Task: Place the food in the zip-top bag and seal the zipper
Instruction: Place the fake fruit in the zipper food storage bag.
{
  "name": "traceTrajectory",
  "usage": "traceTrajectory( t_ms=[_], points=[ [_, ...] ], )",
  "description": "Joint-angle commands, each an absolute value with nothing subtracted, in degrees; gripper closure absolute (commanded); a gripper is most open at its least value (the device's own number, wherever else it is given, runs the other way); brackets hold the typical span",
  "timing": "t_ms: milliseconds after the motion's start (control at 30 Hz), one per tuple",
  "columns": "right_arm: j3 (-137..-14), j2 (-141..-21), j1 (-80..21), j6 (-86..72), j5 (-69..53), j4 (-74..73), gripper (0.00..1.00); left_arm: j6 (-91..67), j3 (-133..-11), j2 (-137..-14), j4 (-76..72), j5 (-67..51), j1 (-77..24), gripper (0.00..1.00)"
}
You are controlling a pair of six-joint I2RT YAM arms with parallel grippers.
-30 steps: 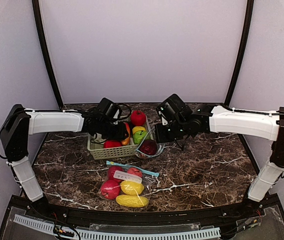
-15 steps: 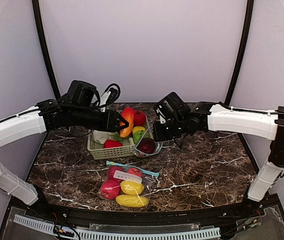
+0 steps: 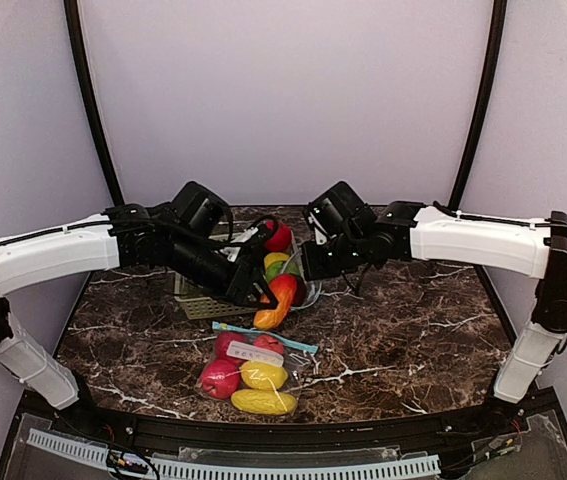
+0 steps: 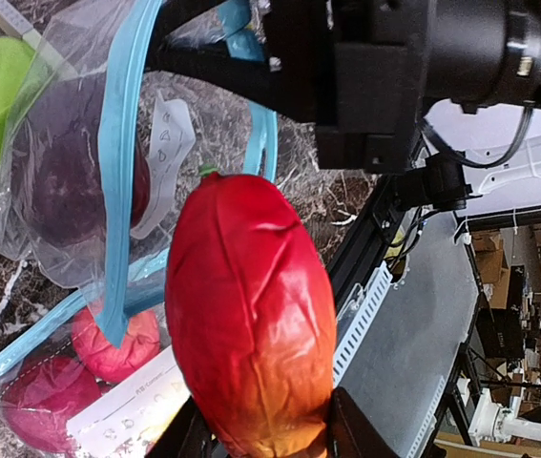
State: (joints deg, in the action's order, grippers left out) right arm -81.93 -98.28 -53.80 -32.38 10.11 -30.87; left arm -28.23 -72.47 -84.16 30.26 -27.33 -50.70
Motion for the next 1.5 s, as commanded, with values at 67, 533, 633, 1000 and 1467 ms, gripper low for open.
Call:
traceTrajectory(
  t_ms=[67, 533, 633, 1000, 1467],
  points=[
    [-83.0, -98.0, -55.1, -30.3, 9.4, -27.6, 1.0, -24.9, -78.4, -88.3, 37.7, -26.0, -50.8, 0.64],
    [-80.5, -96.5, -58.7, -26.6, 7.7, -23.9, 1.0, -23.6, -80.3, -94.8, 37.4, -25.6, -45.5, 0.65],
    [-79.2, -95.7, -58.9, -25.7, 5.0, -21.7, 1.0, -23.0, -80.6, -96.2, 37.4, -26.2, -45.4, 0.65],
    [-75.2, -93.5, -58.1, -27.8, 4.1, -21.5, 1.0, -17.8, -89.0, -103.4, 39.8, -28.8, -45.4, 0.6],
    [-70.4, -92.6, -50.7, -31.1, -7.6, -18.6, 1.0, -6.4, -90.7, -105.3, 44.7, -26.8, -45.8, 0.6]
  ],
)
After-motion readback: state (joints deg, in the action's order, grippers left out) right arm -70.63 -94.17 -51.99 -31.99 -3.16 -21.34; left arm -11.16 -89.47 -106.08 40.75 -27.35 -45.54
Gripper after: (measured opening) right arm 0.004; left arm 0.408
